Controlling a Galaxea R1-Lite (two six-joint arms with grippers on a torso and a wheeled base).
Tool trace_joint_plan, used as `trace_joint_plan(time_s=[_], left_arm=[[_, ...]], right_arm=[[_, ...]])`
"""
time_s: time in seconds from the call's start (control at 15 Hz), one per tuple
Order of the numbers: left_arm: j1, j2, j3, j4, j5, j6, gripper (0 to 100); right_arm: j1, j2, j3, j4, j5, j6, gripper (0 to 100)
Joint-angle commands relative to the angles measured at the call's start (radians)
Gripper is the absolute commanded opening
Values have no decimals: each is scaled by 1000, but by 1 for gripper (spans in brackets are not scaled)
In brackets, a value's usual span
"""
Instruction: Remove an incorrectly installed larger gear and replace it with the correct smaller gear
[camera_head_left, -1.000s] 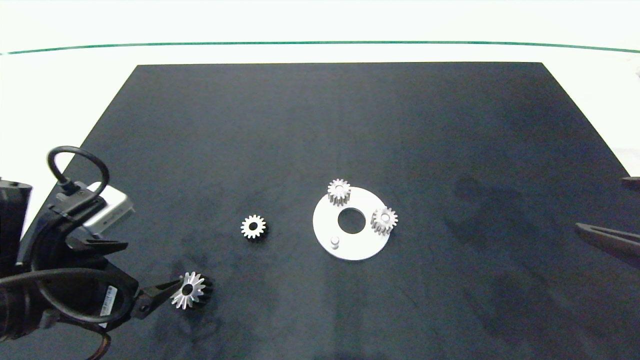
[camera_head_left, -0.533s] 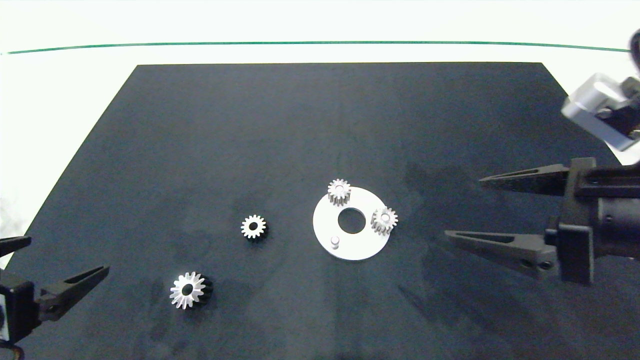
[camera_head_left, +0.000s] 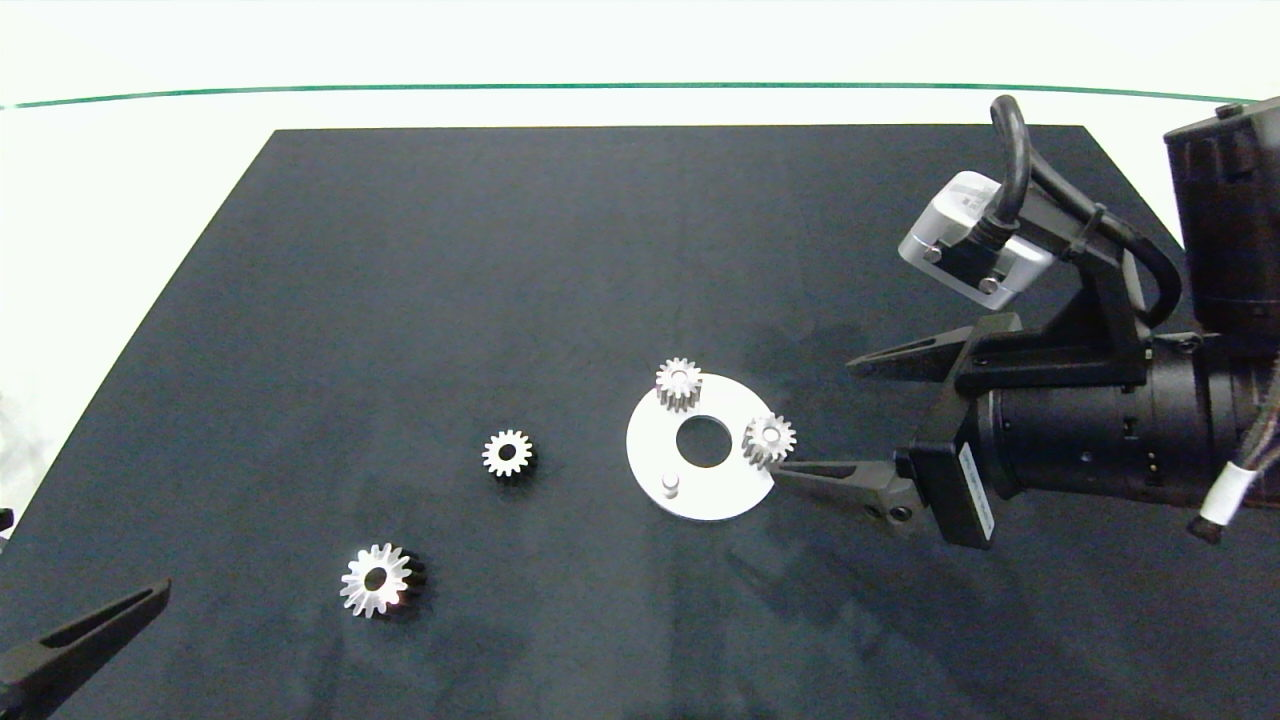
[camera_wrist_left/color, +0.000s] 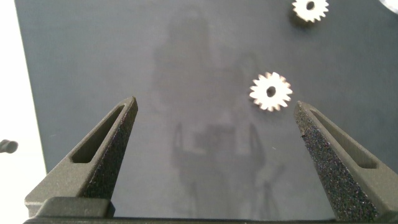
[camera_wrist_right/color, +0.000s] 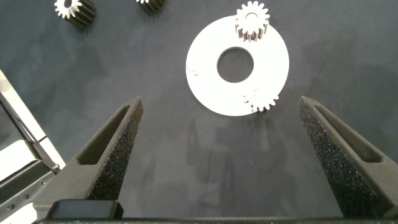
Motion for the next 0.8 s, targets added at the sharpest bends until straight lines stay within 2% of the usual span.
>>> trace_joint_plan(time_s=[0.07, 0.27, 0.4, 0.53, 0.73, 0.8], left_arm=[[-102, 113, -1, -42, -20, 1, 100], [-176, 251, 9, -175, -18, 6, 100], [-202, 346, 10, -272, -12, 24, 100], [-223, 414, 9, -324, -9, 49, 100], [-329, 484, 5, -336, 42, 50, 100], [-350, 514, 1, -356, 45, 50, 100]], right_arm=[[2, -49, 14, 4, -8, 33, 100], [2, -69, 21, 6, -33, 35, 100], [2, -82, 27, 6, -41, 38, 100], [4, -94, 39, 6, -67, 41, 100], [4, -126, 60, 7, -74, 43, 100], [4, -126, 62, 9, -74, 44, 100]])
